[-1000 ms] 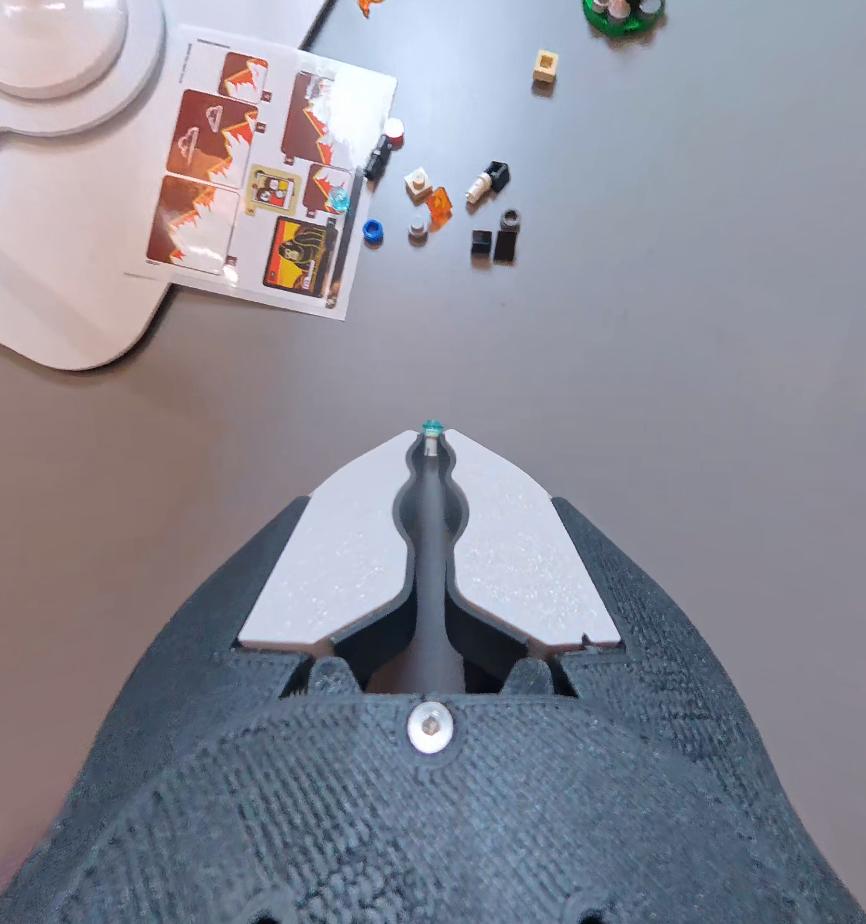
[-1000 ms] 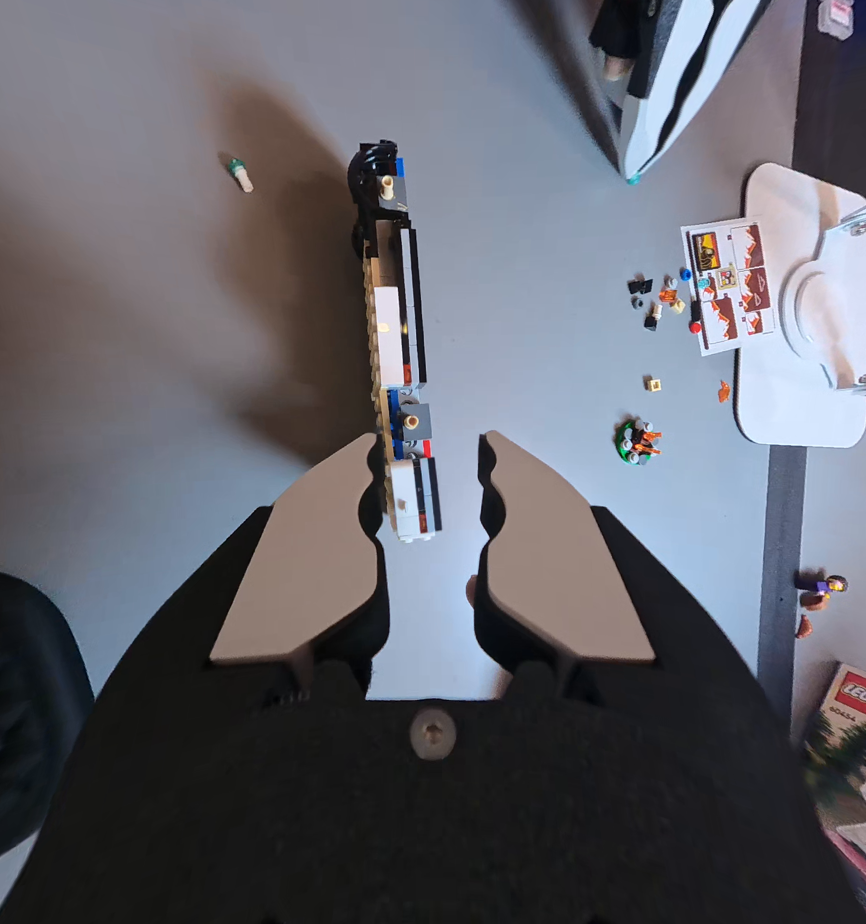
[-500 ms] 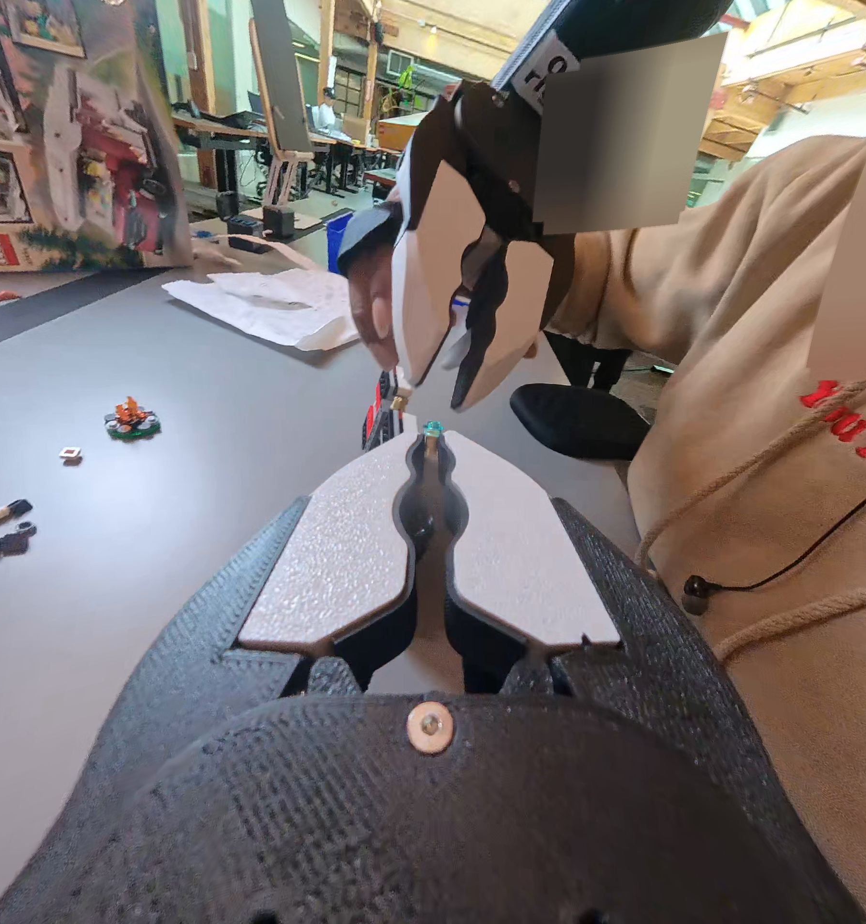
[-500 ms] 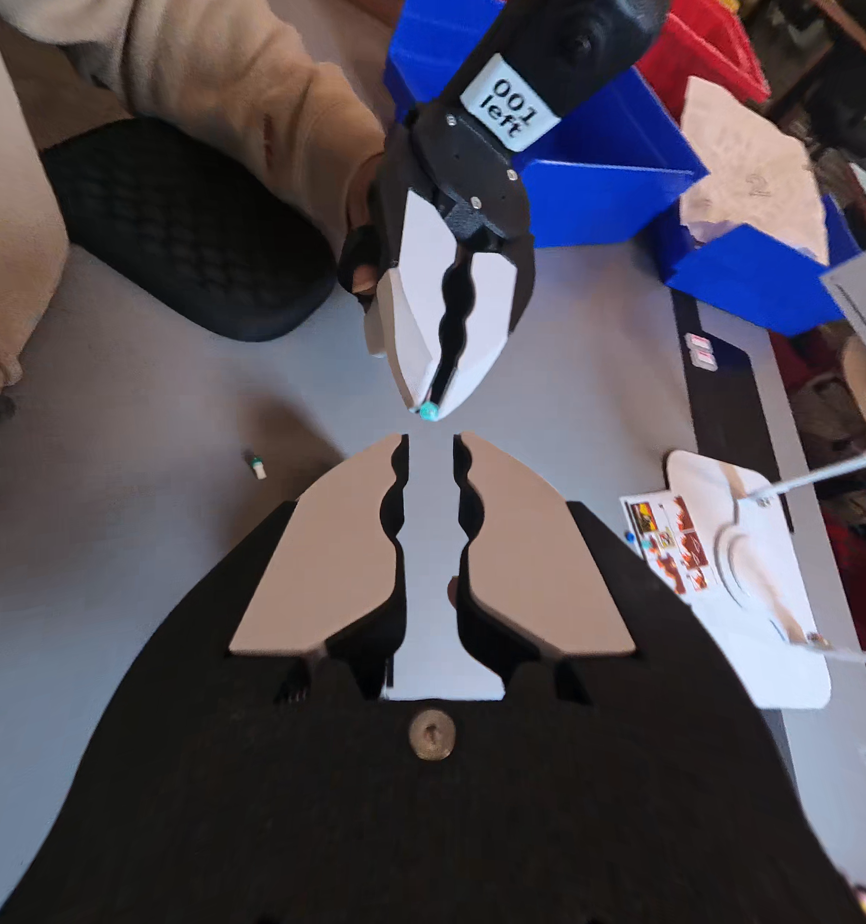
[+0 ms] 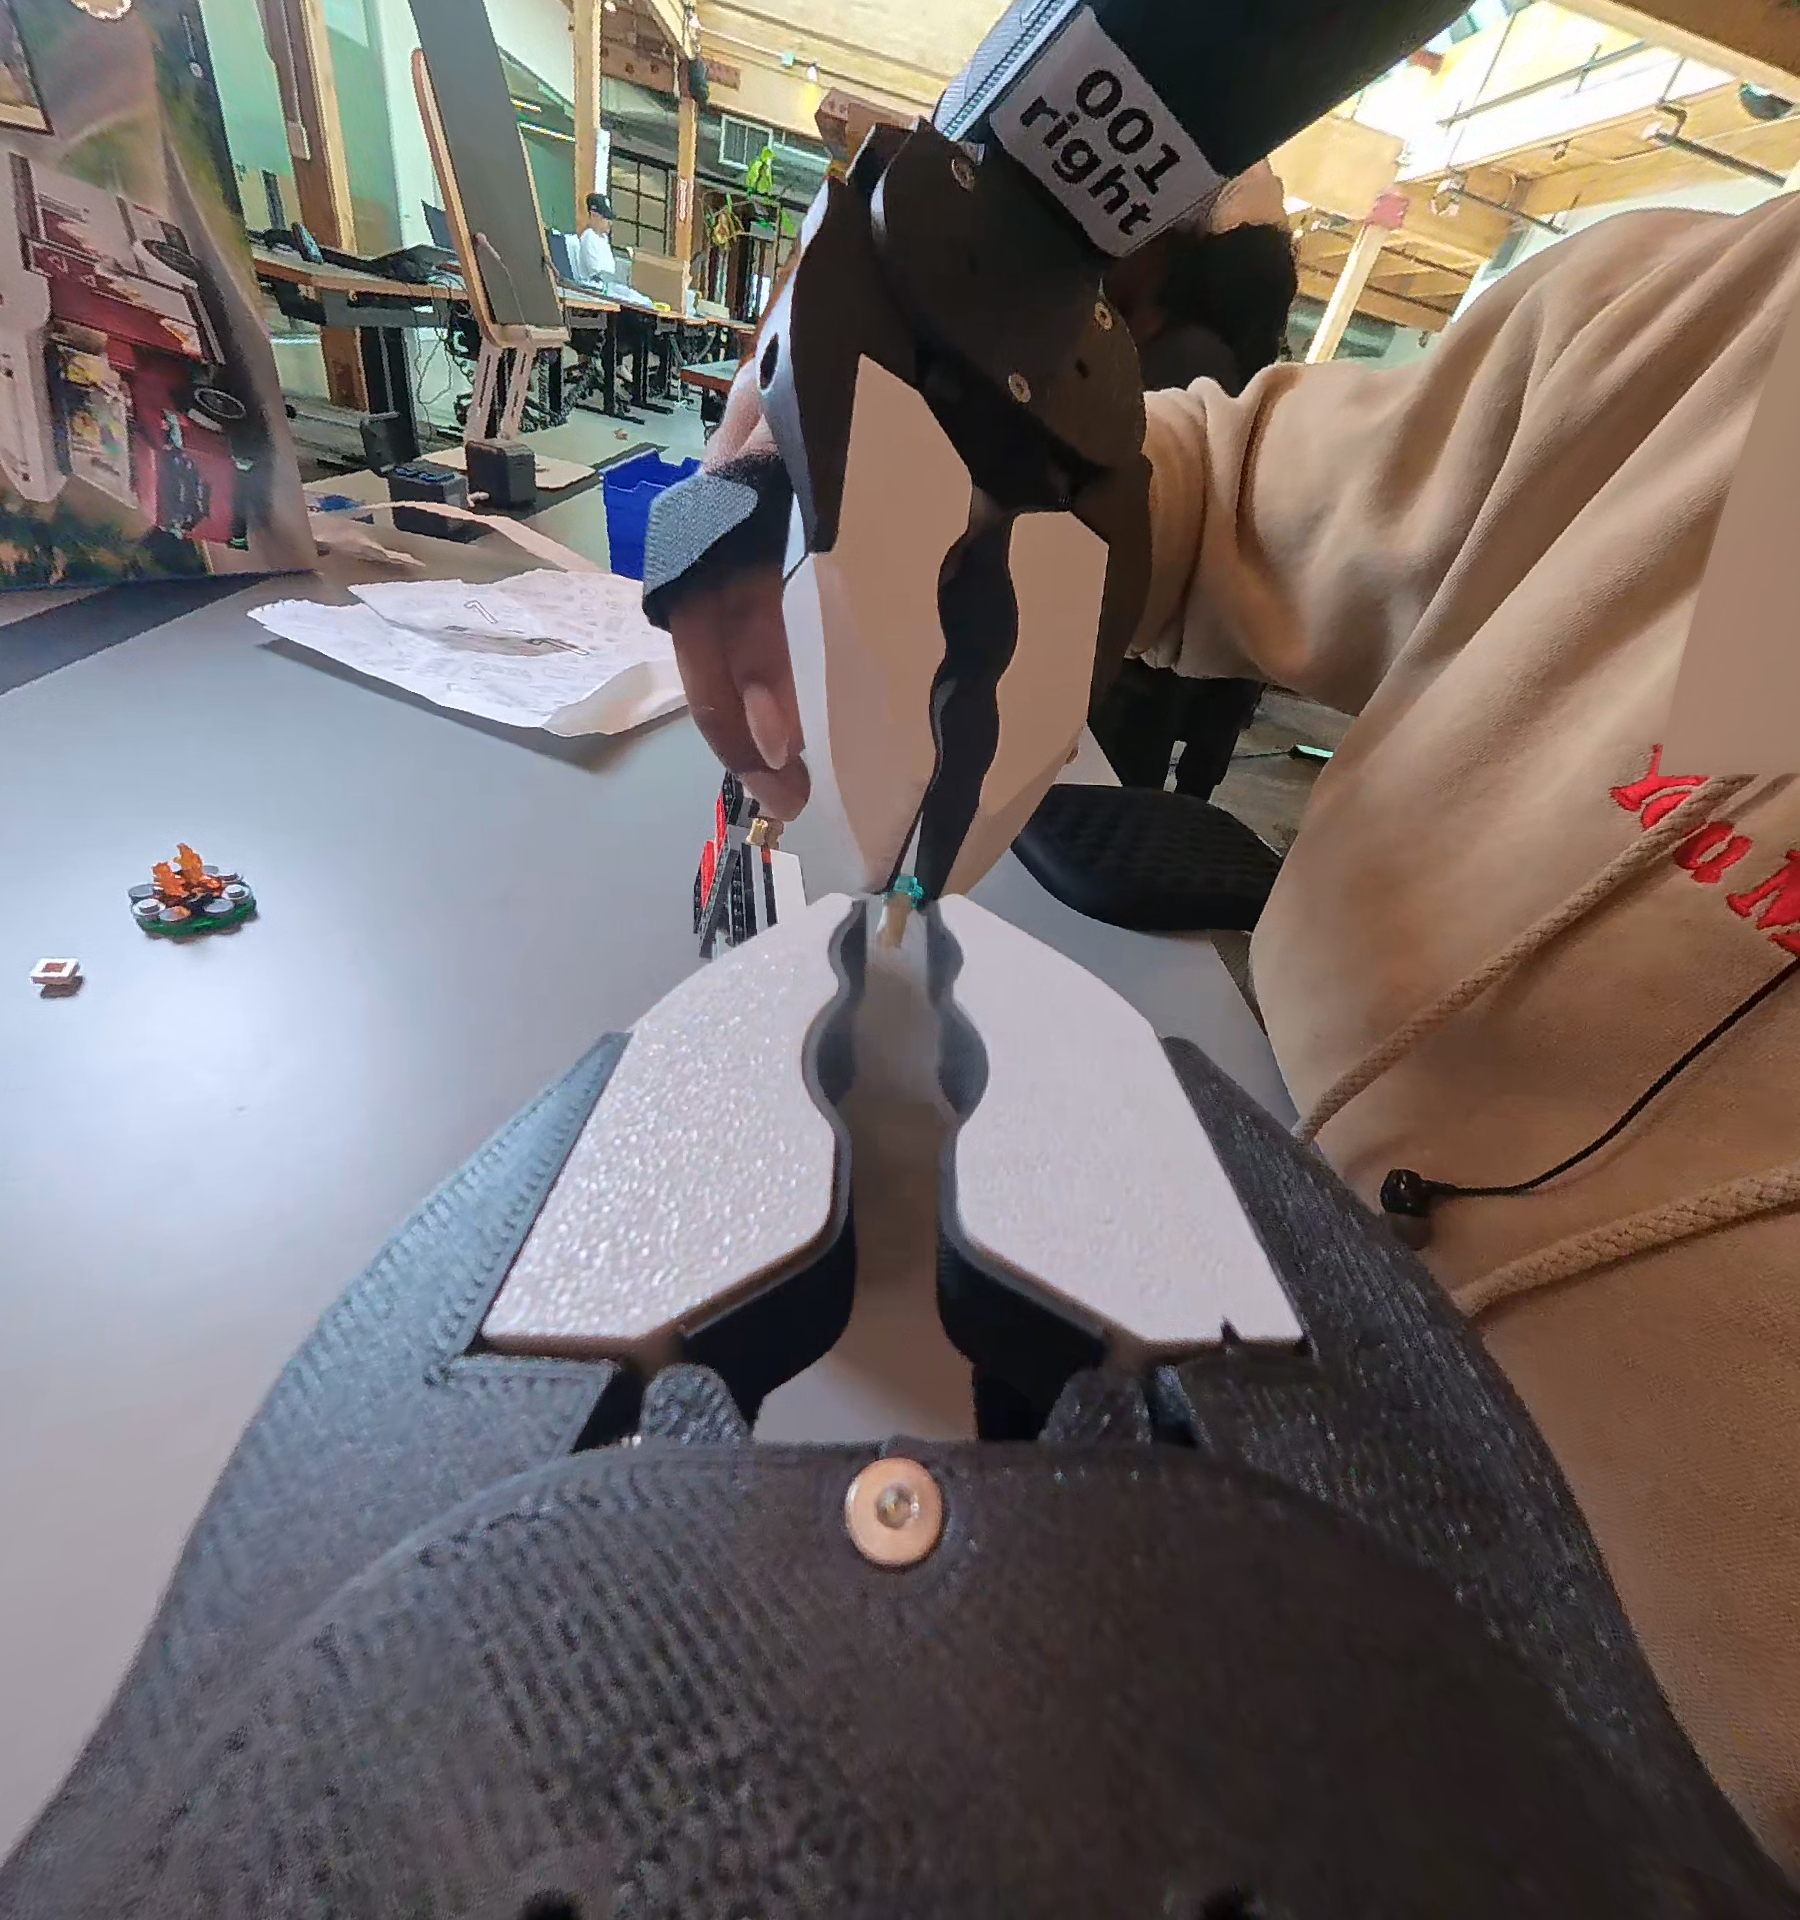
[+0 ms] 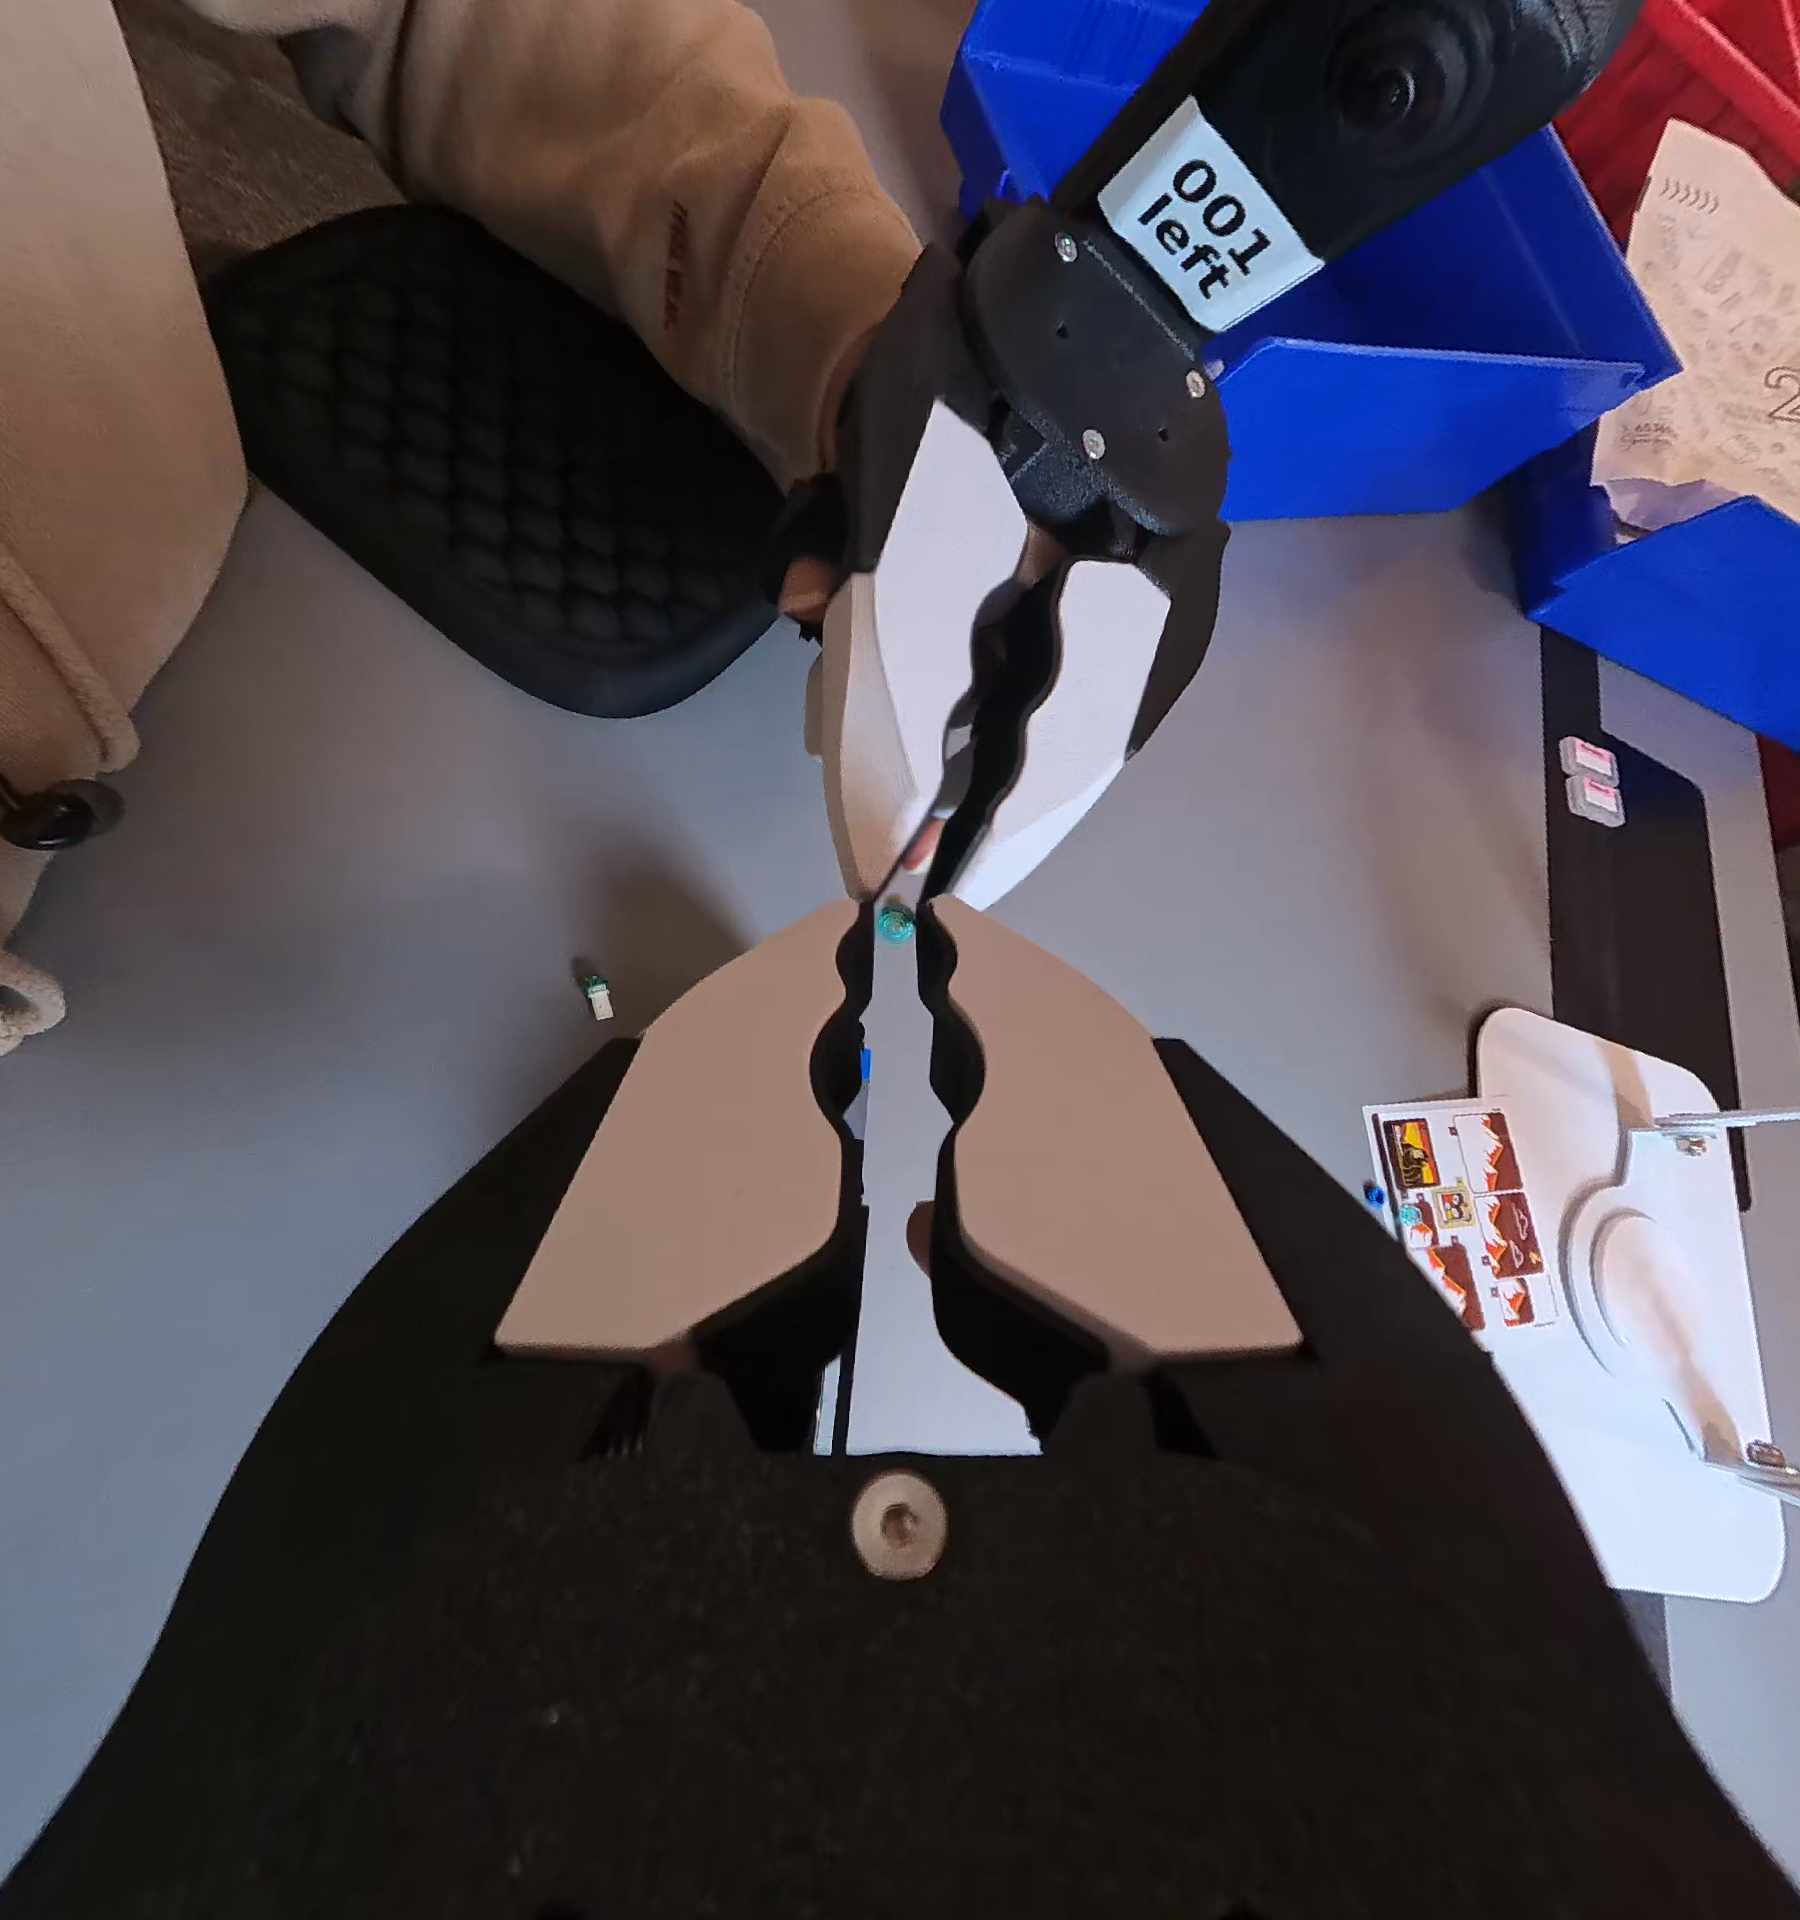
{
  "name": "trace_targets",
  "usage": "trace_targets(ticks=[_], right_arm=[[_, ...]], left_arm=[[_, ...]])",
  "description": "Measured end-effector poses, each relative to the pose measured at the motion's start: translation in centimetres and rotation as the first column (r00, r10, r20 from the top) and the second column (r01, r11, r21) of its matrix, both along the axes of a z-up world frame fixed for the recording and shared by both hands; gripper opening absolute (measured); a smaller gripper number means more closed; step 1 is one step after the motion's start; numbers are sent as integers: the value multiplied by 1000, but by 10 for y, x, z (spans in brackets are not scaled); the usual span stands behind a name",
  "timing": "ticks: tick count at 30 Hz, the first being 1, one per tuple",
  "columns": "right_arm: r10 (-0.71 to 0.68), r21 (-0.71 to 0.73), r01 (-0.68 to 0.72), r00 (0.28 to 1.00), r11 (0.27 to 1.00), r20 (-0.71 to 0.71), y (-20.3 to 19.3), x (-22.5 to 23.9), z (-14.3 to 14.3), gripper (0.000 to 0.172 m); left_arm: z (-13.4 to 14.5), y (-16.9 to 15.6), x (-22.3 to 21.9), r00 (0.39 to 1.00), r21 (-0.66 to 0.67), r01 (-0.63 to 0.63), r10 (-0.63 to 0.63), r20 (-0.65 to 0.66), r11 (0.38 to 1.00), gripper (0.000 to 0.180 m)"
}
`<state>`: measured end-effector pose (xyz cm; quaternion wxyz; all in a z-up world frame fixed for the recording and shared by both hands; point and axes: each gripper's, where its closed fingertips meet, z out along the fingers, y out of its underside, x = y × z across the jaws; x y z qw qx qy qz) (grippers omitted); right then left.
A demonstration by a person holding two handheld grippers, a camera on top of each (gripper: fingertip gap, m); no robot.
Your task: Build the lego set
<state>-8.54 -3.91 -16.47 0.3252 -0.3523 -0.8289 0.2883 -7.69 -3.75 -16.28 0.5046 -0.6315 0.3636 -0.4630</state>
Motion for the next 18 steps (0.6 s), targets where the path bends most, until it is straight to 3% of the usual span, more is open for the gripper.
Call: trace_targets(ticks=[2,4,9,13,18], right_arm=[[-7,9,7,1000,1000,19,4,3,-2,8],[-19,10,18,999,1000,37,9,8,-4,8],[-53,21,51,993,998,103,17,18,-18,8],[-48,47,42,989,998,138,14,17,-26,8],[-73,39,68,982,997,173,19,31,-31,8]], left_arm=[[-9,1,-3,999,-18,5,-6,-51,1000,24],[-33,10,-11,979,9,-55,56,-198,998,27],[-94,13,-5,863,47,-50,67,-502,998,30],[-108,20,7,820,93,-32,79,-567,995,20],[-105,19,23,833,104,47,18,-552,993,19]])
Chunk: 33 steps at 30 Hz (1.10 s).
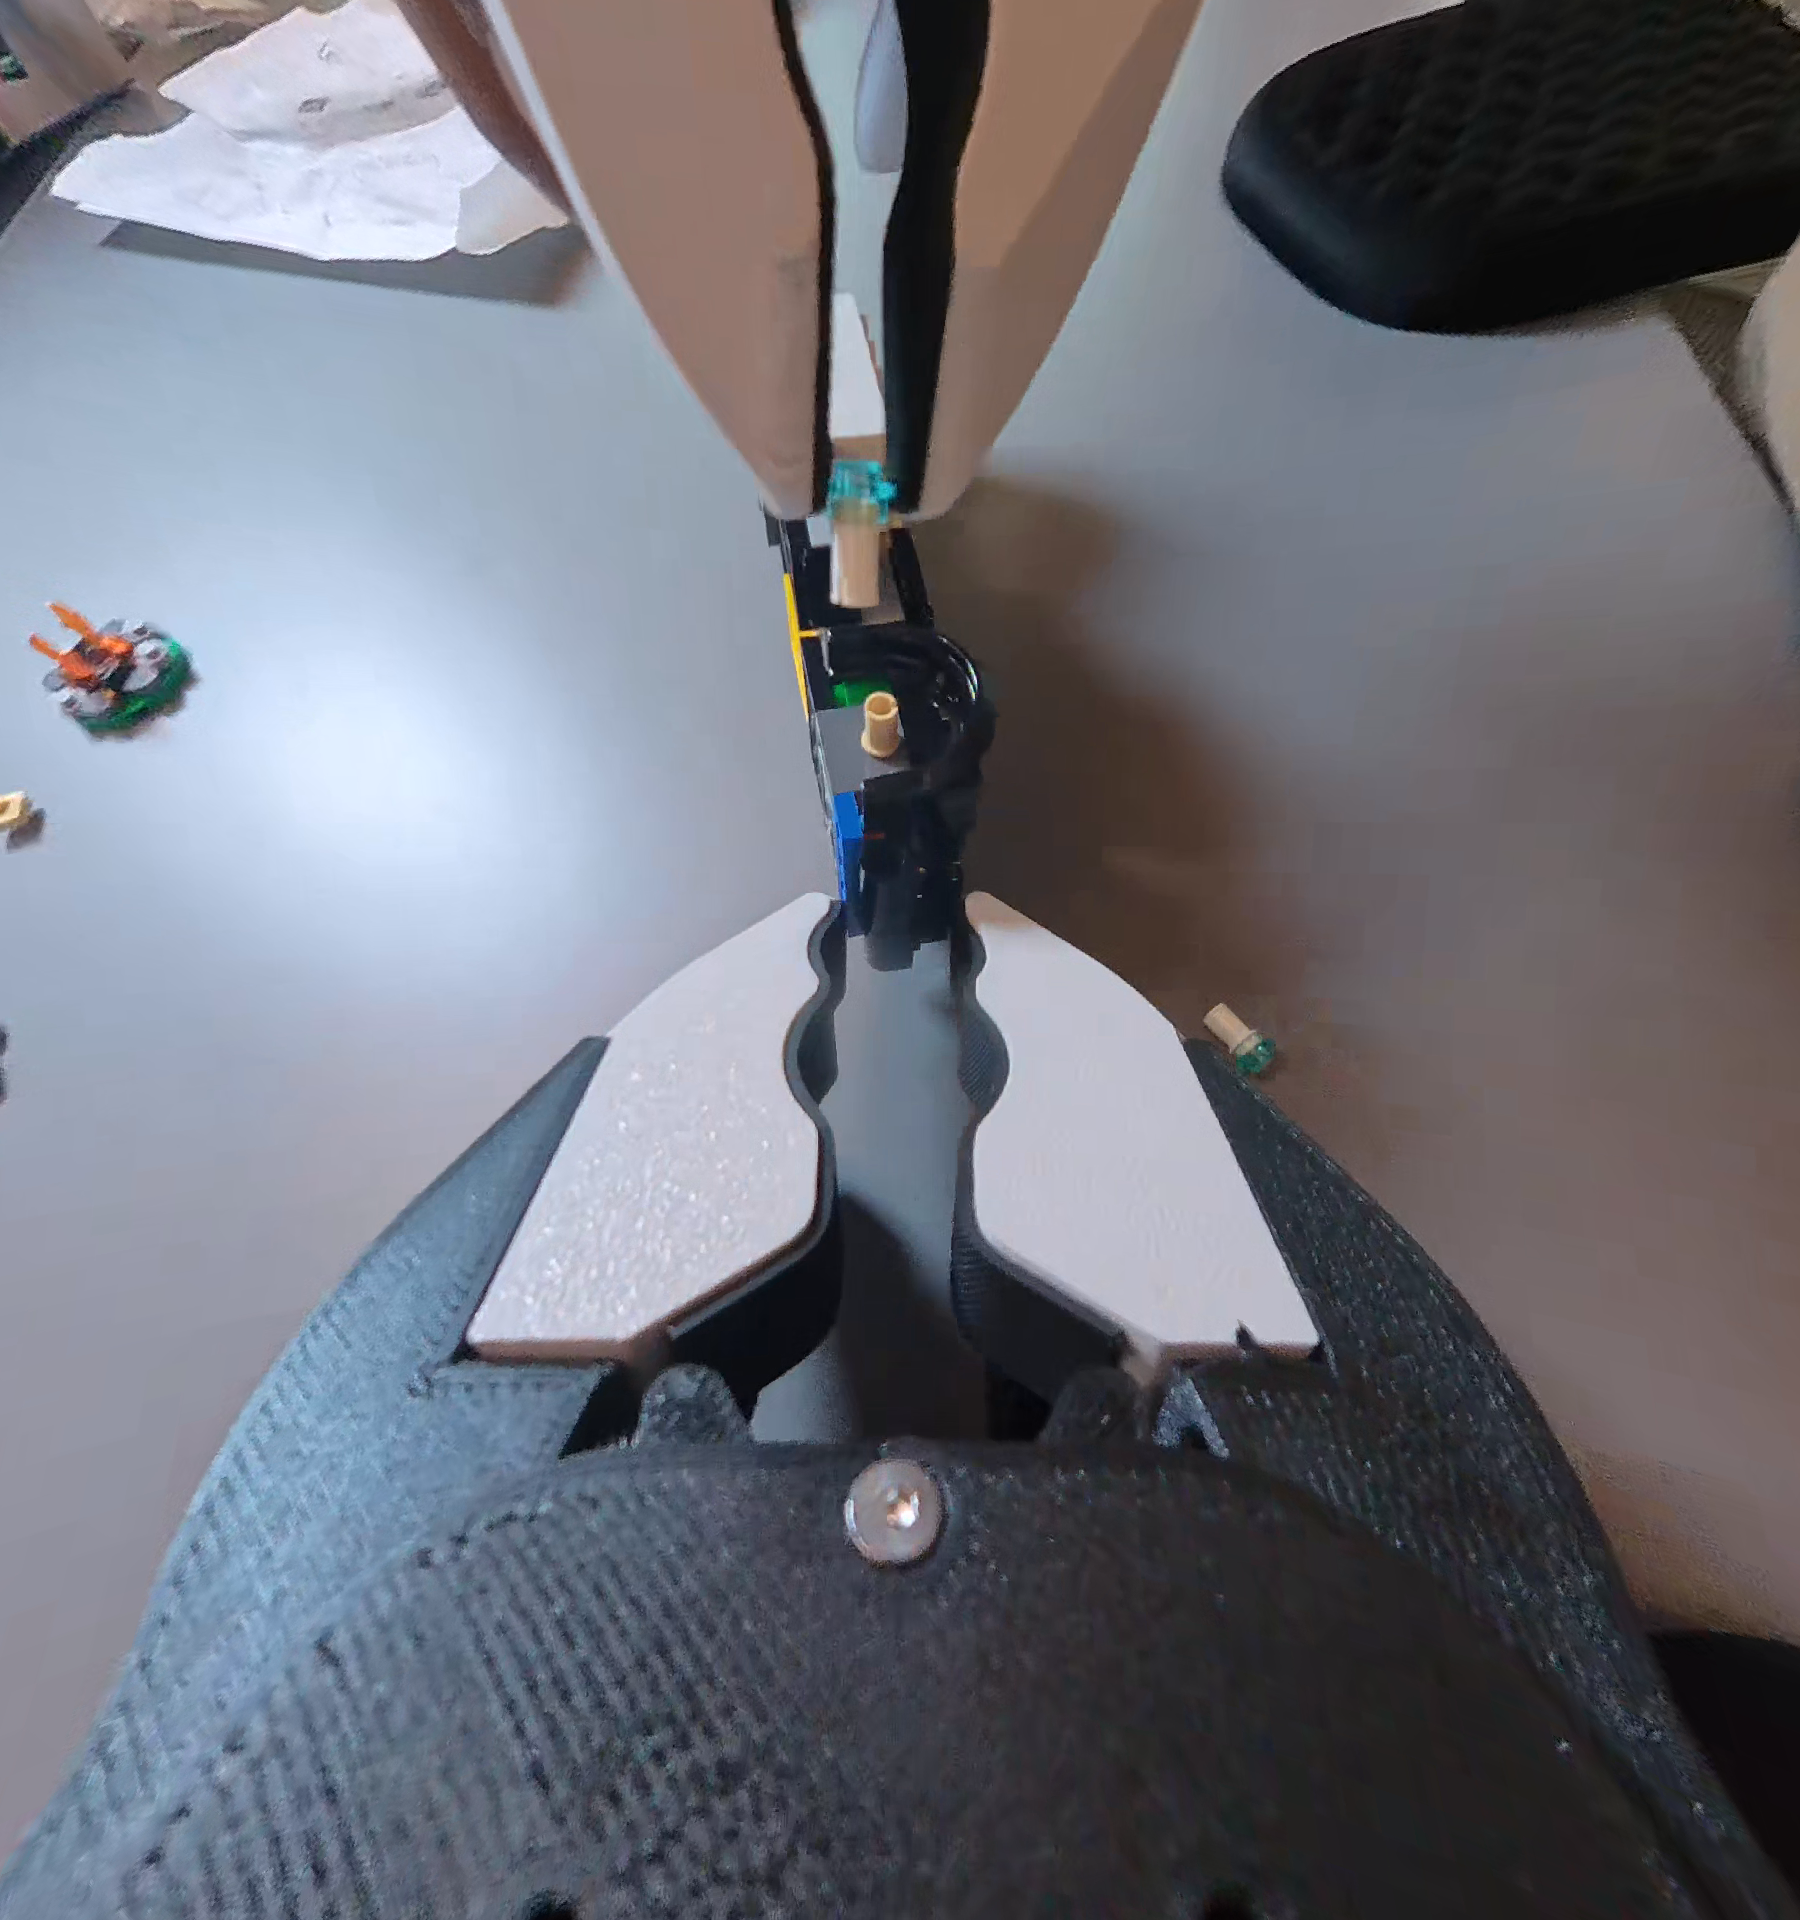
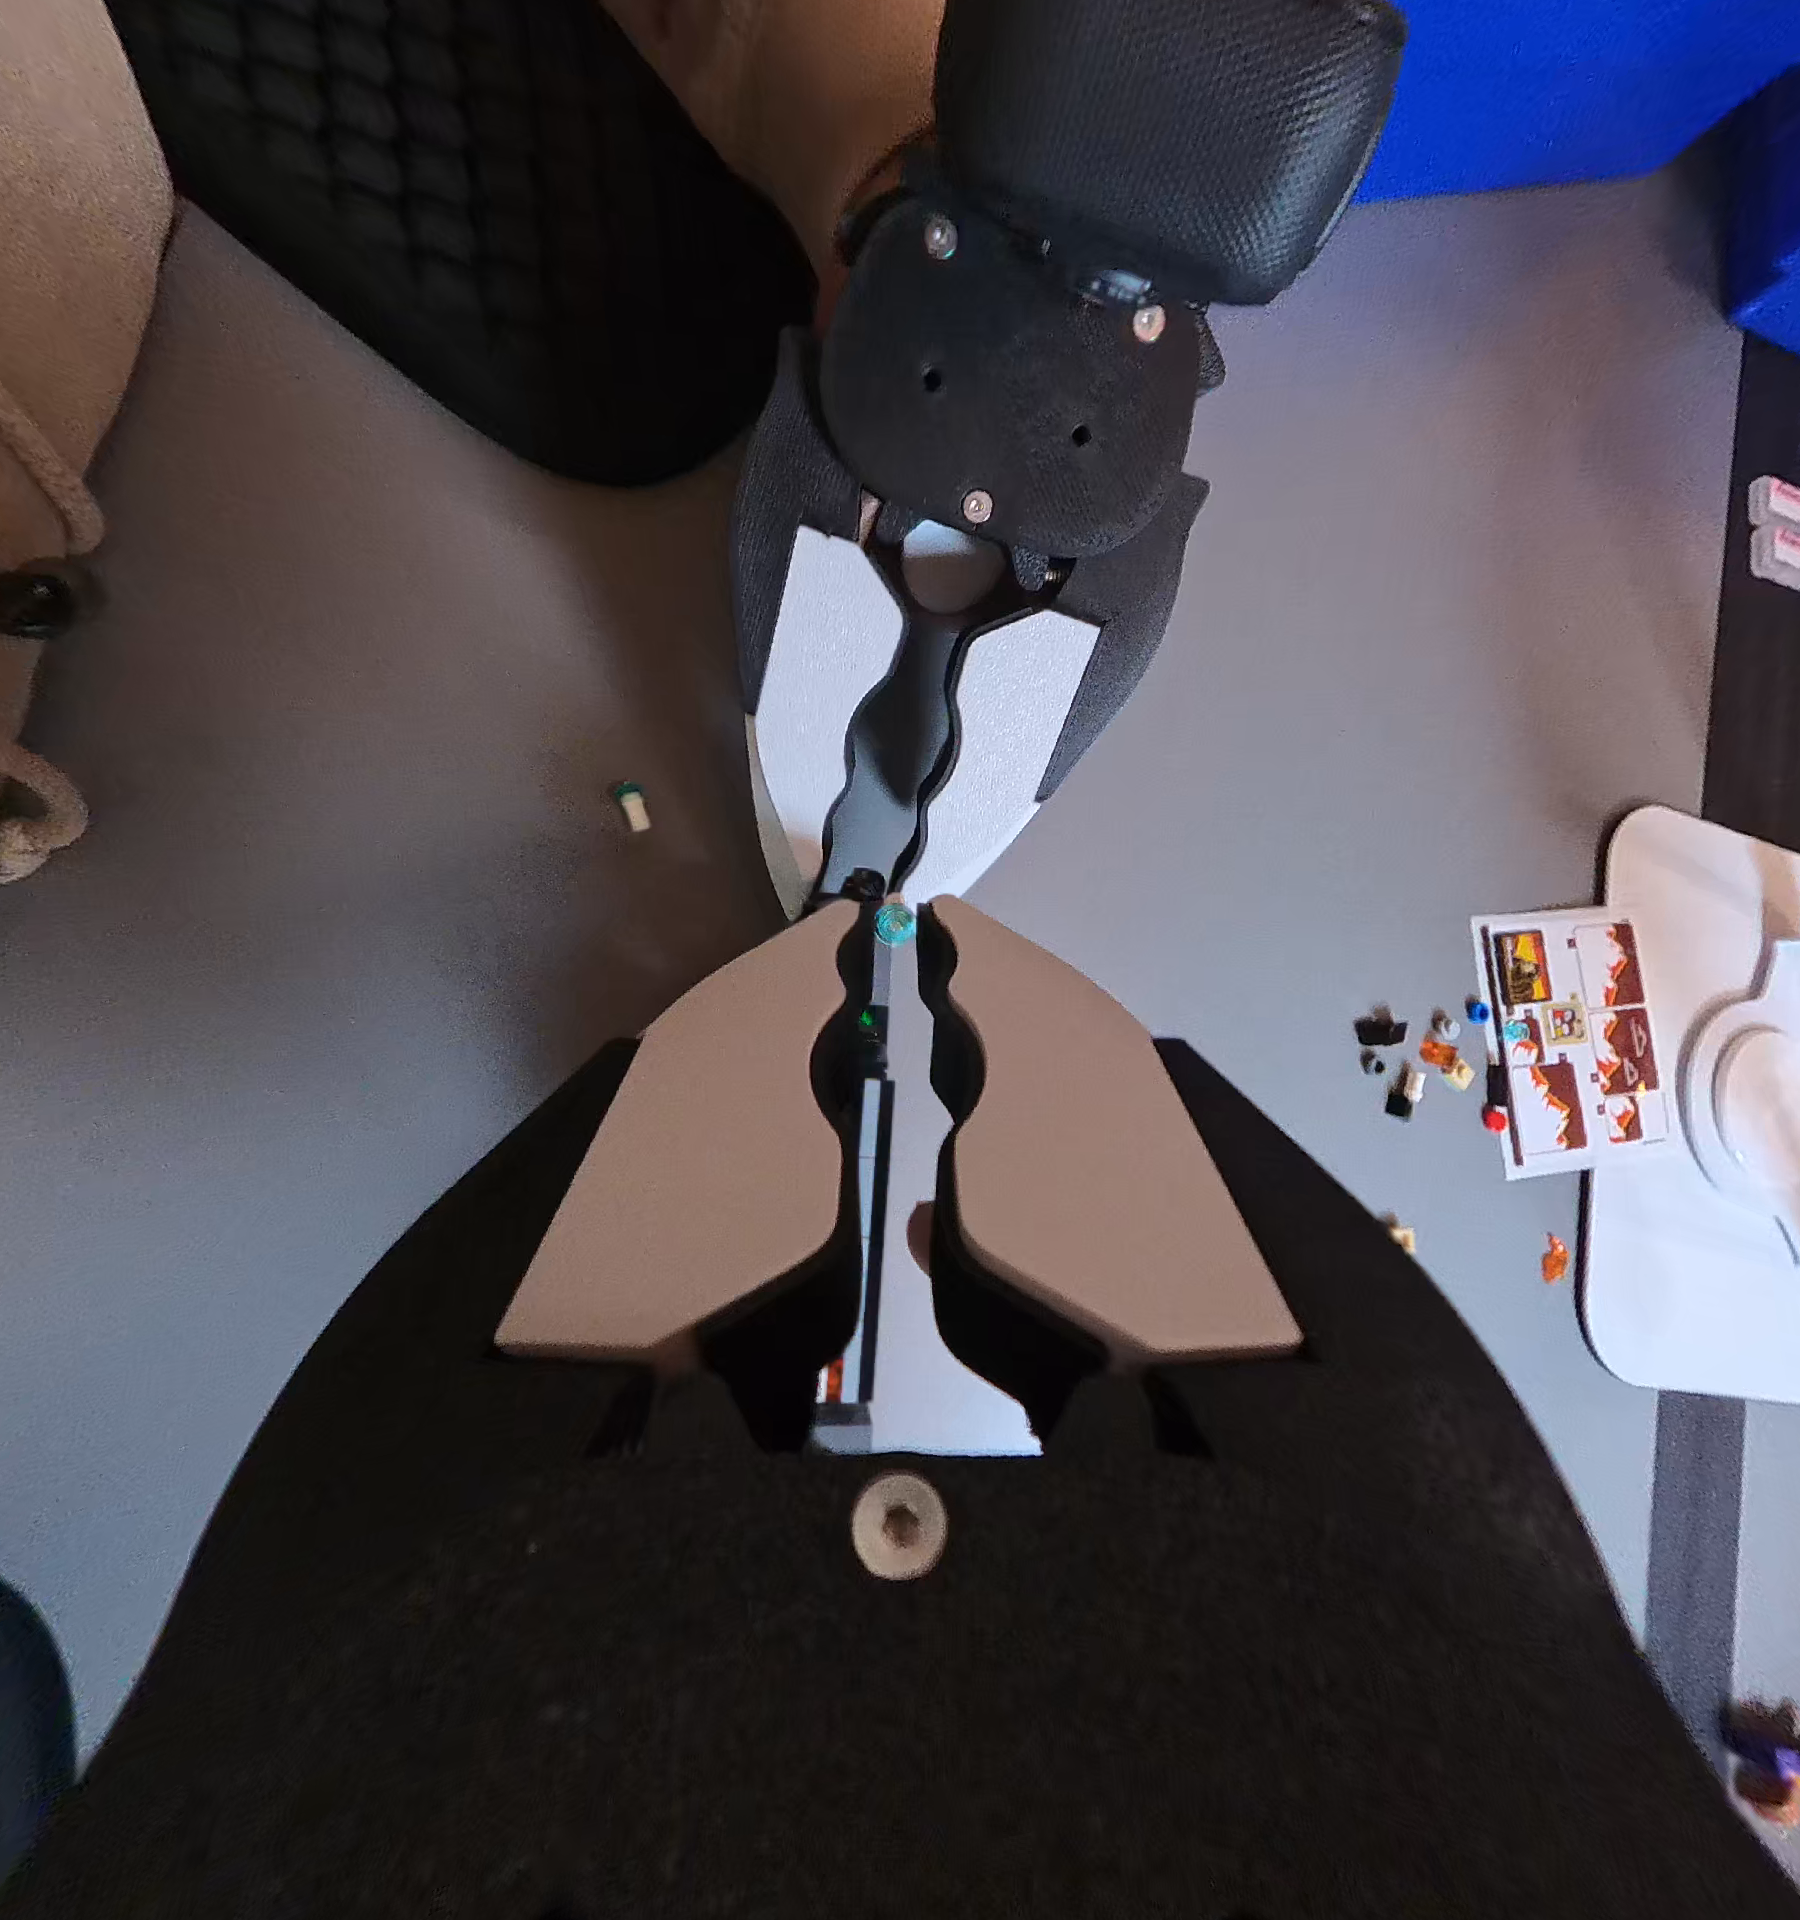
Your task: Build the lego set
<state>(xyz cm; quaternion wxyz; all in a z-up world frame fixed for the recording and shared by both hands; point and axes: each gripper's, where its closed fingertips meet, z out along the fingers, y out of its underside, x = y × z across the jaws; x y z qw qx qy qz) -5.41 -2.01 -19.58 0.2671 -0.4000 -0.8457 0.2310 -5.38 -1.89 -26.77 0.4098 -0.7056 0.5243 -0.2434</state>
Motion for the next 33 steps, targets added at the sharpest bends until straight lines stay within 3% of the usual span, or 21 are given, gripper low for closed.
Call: trace_targets(ticks=[10,22,33], right_arm=[[-36,-86,44,995,995,89,-3,39,-10,8],[-24,-237,50,993,970,113,-6,38,-4,7],[62,-162,-2,930,987,363,-7,39,-4,8]], left_arm=[[7,-19,46,939,-185,343,-333,81,921,18],[27,-16,46,929,-211,347,-304,211,914,18],[33,-15,49,927,-161,338,-298,227,927,18]])
